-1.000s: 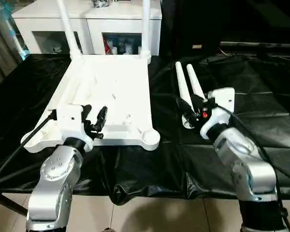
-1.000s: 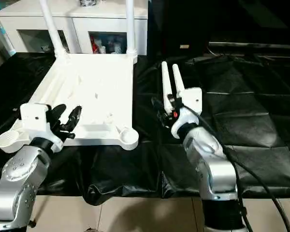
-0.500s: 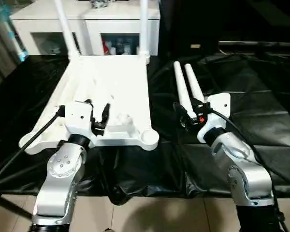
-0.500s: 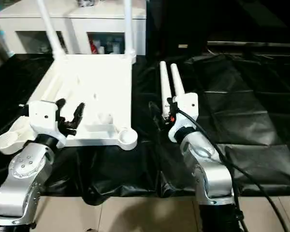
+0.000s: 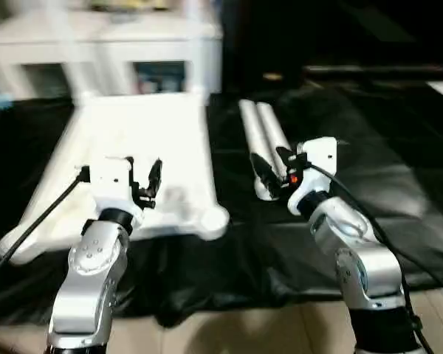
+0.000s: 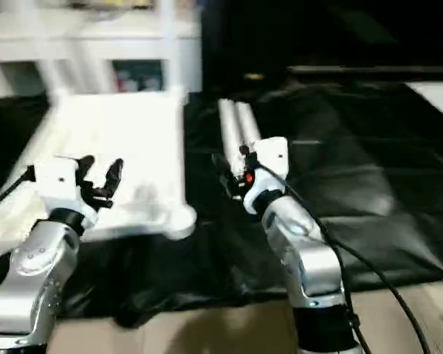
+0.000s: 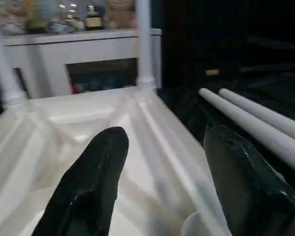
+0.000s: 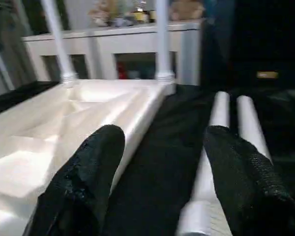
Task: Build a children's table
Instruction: Move to table
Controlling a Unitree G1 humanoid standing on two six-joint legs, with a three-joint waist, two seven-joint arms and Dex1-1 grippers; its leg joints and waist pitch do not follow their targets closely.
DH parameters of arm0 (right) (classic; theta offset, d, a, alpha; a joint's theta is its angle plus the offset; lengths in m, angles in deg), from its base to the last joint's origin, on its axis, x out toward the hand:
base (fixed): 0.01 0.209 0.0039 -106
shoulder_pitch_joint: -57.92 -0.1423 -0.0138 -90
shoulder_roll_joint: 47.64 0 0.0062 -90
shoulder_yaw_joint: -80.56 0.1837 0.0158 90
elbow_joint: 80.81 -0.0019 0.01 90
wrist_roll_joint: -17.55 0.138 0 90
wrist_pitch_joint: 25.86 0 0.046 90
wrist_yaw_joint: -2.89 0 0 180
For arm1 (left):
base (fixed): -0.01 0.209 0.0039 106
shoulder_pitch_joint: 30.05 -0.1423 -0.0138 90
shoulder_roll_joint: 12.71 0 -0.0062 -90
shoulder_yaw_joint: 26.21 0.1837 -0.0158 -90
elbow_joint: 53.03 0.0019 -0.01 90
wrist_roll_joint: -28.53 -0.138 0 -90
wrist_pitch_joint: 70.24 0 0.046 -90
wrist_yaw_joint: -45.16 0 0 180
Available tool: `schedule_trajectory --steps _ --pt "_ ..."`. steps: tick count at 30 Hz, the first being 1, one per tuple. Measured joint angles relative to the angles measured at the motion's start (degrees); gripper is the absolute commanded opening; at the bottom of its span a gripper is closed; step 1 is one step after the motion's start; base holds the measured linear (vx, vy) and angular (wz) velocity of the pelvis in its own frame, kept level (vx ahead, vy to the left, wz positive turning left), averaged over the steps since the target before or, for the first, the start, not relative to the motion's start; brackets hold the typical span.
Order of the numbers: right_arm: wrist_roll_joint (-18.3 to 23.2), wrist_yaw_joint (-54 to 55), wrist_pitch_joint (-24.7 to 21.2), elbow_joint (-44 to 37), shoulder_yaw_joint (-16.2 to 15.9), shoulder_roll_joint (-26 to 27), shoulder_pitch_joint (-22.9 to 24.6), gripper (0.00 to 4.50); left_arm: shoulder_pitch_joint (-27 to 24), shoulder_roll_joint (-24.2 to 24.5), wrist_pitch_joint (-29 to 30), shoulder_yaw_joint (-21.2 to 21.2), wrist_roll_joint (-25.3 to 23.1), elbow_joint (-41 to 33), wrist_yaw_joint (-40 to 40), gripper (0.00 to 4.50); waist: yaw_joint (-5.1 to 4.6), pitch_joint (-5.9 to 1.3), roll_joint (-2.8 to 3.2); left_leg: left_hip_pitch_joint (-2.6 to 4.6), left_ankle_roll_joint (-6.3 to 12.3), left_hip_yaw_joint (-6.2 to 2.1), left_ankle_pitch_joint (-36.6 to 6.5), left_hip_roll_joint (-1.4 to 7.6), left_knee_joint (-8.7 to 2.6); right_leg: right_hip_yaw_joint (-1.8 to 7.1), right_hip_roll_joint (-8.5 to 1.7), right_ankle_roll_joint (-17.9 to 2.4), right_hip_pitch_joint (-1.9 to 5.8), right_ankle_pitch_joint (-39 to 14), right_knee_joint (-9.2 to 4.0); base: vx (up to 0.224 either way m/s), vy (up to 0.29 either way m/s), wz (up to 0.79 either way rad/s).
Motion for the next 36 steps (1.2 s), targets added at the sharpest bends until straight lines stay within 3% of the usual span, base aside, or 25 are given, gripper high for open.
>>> schedule_trajectory --steps 4,9,13,17,21,23,25,28,31,34,36 --pt "-0.02 0.07 0.00 0.00 -0.02 -0.31 0.01 2.95 0.00 0.02 0.13 0.01 -0.02 0.00 0.00 2.91 0.31 -0.32 0.21 0.05 0.10 0.11 -0.51 0.07 -0.33 0.10 0.08 -0.53 -0.06 -0.46 0.14 0.099 -0.004 0.00" --pt "-0.02 0.03 0.06 0.00 -0.09 -0.59 0.01 2.95 0.02 0.00 0.12 0.04 -0.03 0.01 0.02 2.91 1.31 -0.62 0.33 0.07 0.92 -0.04 -1.59 -0.20 -0.08 0.07 0.10 -1.20 -0.08 -2.58 1.26 0.116 0.001 0.06" --pt "-0.28 0.10 0.13 0.00 -0.12 -0.58 0.01 2.95 0.01 0.02 0.14 0.04 -0.02 0.01 0.05 2.91 2.33 -0.65 0.30 -0.01 2.74 -0.23 -2.75 -0.42 0.57 0.15 0.03 -1.29 -0.05 -3.98 2.17 0.096 -0.010 0.05" --pt "-2.22 1.18 1.26 0.01 -0.91 -0.63 0.01 2.95 -0.20 0.60 0.22 -0.02 -0.04 0.00 0.08 2.91 2.58 -0.68 0.25 0.01 4.41 -0.41 -3.74 -0.50 1.58 0.19 0.03 -1.27 -0.07 -5.19 3.36 0.070 -0.016 0.05" --pt "-2.34 1.48 1.84 0.01 -0.97 -0.62 0.12 2.95 -0.89 0.78 0.25 -0.09 -0.03 -0.27 0.11 2.91 2.87 -0.71 0.19 -0.24 4.59 -0.65 -3.88 -0.51 1.99 0.37 0.01 -1.40 -0.16 -5.83 4.28 0.013 -0.006 0.02" --pt "-2.34 1.54 1.87 0.01 -0.87 -0.65 0.25 2.95 -1.17 0.79 0.27 -0.10 -0.03 -0.33 0.14 2.91 3.06 -0.74 0.13 -1.00 4.17 -1.18 -3.64 -0.50 2.88 0.69 0.11 -1.10 -0.79 -5.91 5.32 0.000 0.000 0.00" --pt "-2.35 1.60 1.87 0.01 -0.84 -0.63 0.34 2.95 -1.26 0.81 0.35 -0.11 -0.03 -0.33 0.14 2.91 3.44 -0.77 0.04 -1.75 3.03 -1.41 -2.99 -0.50 3.73 1.82 0.37 -0.83 -1.95 -6.02 6.63 -0.032 -0.006 0.05" --pt "-2.43 1.67 1.87 0.01 -0.82 -0.62 0.65 2.95 -1.41 0.81 0.46 -0.11 -0.03 -0.35 0.12 2.91 4.41 -0.76 -0.04 -2.32 -0.48 -1.46 -1.89 -0.24 3.25 2.07 0.56 -0.24 -2.90 -5.50 7.39 -0.100 -0.016 0.09" --pt "-2.63 1.83 1.87 0.01 -1.25 -0.60 0.87 2.95 -1.63 0.87 0.57 -0.17 -0.02 -0.36 0.12 2.91 5.11 -0.64 -0.06 -1.96 -1.46 -1.27 -1.53 0.28 3.05 2.04 0.72 -0.89 -2.46 -4.60 6.89 -0.147 -0.005 0.01" --pt "-2.79 1.45 1.94 0.00 -1.86 -0.60 0.87 2.95 -1.84 0.90 0.60 -0.19 0.00 -0.73 0.12 2.91 5.27 -0.47 -0.31 -1.33 -1.48 -1.03 -1.50 0.27 3.05 2.32 0.71 -0.59 -2.09 -4.12 6.69 -0.138 0.008 -0.01" --pt "-2.76 1.07 1.94 0.00 -2.02 -0.60 0.91 2.95 -1.97 0.90 0.65 -0.22 0.06 -0.79 0.13 2.91 5.29 -0.45 -0.33 -1.32 -1.48 -0.91 -1.49 0.25 3.04 2.53 0.73 -0.46 -2.10 -3.58 6.48 -0.111 0.005 -0.02"
